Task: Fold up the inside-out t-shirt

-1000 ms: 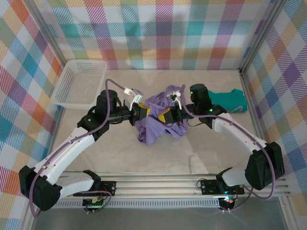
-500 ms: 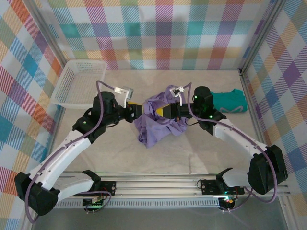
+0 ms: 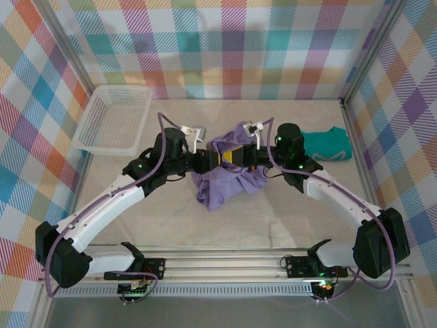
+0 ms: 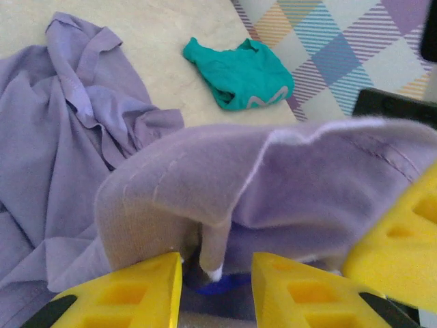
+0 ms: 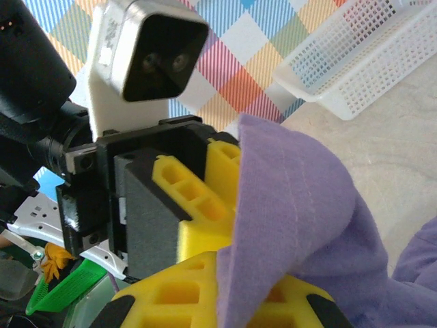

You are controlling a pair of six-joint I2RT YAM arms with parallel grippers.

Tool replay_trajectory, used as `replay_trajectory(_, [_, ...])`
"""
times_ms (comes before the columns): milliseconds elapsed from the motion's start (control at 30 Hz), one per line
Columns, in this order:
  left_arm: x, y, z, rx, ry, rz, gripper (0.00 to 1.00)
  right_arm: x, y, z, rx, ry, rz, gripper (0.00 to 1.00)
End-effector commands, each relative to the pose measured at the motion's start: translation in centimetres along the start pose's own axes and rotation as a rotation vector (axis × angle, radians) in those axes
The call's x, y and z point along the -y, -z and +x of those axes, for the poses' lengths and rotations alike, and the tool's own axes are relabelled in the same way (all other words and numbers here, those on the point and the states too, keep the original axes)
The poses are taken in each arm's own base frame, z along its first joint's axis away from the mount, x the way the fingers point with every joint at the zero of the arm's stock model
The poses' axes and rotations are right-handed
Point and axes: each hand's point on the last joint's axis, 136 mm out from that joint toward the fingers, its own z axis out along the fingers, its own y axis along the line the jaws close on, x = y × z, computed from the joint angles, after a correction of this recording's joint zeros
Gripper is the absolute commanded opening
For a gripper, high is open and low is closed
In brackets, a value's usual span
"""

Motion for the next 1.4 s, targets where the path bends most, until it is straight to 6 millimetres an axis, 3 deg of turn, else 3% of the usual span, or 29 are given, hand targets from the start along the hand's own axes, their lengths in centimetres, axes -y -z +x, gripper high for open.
replay_trajectory(0, [0.0,0.3,-1.7,0.034,-0.002,-0.057,0.34,-1.1,0.2,-0.1,0.007,0.042,-0.019,0.00])
replay_trajectory(167, [-0.9,-0.4,-2.6,0.040,-0.015,-0.121,0.37,-1.2,0.3,0.1,0.004,0.049,-0.021,0.00])
replay_trajectory(300, [-0.9,-1.5,-2.9,0.027,-0.036,-0.120,0.33,-1.2,0.3,0.2,0.001,0.062,-0.018,0.00])
replay_trajectory(467, [-0.7,-1.7,-3.6,0.045,-0.069,-0.108,0.18,-0.6,0.6,1.2,-0.030,0.097,0.024,0.00])
replay_trajectory(533, [-0.2,-1.5,-3.8,0.049,-0.092,-0.083,0.02,-0.3,0.9,1.5,-0.041,0.127,0.058,0.00])
replay_trajectory(600, [0.5,-1.1,-3.8,0.050,-0.107,-0.045,0.00,0.9,1.4,1.5,-0.047,0.151,0.155,0.00])
replay_trajectory(700, [2.0,0.0,-3.4,0.042,-0.109,0.053,0.00,3.4,2.9,1.1,-0.043,0.164,0.368,0.13])
replay_trajectory(767, [2.9,0.9,-3.0,0.042,-0.093,0.118,0.00,3.8,3.1,1.0,-0.056,0.195,0.420,0.21])
replay_trajectory(967, [5.0,2.6,-2.9,0.050,-0.054,0.231,0.00,0.4,1.1,1.9,-0.097,0.375,0.296,0.43])
replay_trajectory(1100, [5.9,3.2,-2.6,0.031,-0.045,0.275,0.00,0.0,0.3,2.1,-0.108,0.414,0.275,0.51])
replay_trajectory(1200, [6.2,3.5,-2.4,0.021,-0.058,0.284,0.00,0.0,-0.1,1.7,-0.099,0.420,0.264,0.47])
replay_trajectory(1367, [5.1,3.8,-1.8,0.005,-0.077,0.220,0.00,-0.2,-0.4,1.2,-0.096,0.427,0.262,0.20])
